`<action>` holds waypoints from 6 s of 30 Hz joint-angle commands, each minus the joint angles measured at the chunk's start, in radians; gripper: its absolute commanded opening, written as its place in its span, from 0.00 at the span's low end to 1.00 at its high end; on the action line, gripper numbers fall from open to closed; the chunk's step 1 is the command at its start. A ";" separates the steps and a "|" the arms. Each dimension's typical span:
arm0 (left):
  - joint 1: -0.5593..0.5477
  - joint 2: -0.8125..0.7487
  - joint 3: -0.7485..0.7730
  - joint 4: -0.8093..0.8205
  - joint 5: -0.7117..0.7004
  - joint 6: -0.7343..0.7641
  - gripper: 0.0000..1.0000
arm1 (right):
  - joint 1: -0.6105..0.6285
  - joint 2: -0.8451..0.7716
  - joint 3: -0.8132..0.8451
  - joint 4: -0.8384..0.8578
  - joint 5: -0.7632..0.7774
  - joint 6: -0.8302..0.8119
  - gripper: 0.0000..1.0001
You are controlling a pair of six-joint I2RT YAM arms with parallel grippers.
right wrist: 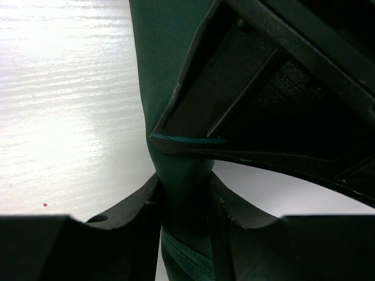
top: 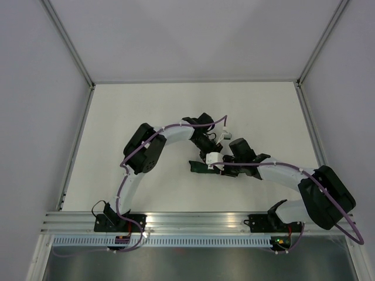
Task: Fold the napkin, place the utensils inside, and roll it up
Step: Roll the napkin at the center of the board, then reset both arms
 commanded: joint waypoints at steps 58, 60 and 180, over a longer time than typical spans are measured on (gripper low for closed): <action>-0.023 -0.699 -0.863 0.780 -1.243 -1.235 0.25 | -0.076 0.582 0.525 -0.329 -0.069 0.471 0.27; -0.025 -0.651 -0.840 0.778 -1.237 -1.241 0.23 | -0.080 0.587 0.537 -0.337 -0.077 0.479 0.27; 0.076 -0.552 -0.300 0.525 -1.015 -0.886 0.31 | -0.501 0.214 0.809 -0.424 -0.270 0.714 0.53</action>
